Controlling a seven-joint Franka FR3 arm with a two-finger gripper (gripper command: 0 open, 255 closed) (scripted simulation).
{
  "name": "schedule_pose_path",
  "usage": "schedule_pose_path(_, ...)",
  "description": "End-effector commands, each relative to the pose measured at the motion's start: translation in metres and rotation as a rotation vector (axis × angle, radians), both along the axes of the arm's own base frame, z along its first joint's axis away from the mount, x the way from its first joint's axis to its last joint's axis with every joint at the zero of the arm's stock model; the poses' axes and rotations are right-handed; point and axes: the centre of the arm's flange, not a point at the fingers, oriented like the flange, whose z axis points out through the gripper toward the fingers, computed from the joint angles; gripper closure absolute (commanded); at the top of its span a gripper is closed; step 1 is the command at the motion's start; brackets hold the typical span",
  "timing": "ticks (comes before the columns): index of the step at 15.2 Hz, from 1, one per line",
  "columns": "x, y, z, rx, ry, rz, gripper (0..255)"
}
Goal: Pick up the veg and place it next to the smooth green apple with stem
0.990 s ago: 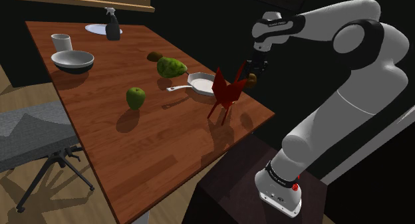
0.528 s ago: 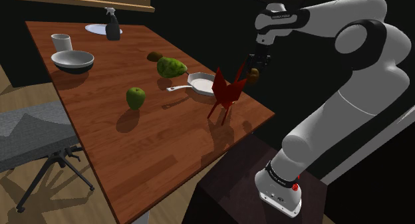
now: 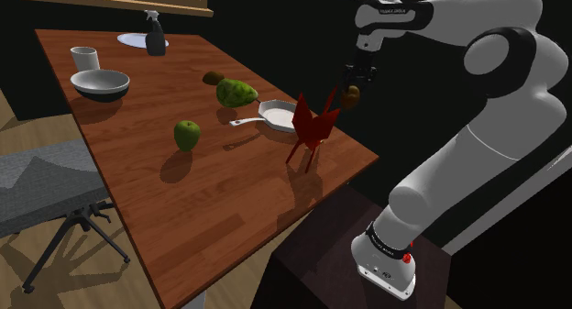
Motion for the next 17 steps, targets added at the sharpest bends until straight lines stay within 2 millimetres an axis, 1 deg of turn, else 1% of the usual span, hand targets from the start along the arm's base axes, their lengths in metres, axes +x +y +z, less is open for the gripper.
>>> schedule_pose_path(1, 0.007, 0.019, 0.003, 0.000, 0.000, 0.000, 255)
schedule_pose_path(17, 0.083, 0.216, 0.003, 0.000, 0.000, 0.000, 255)
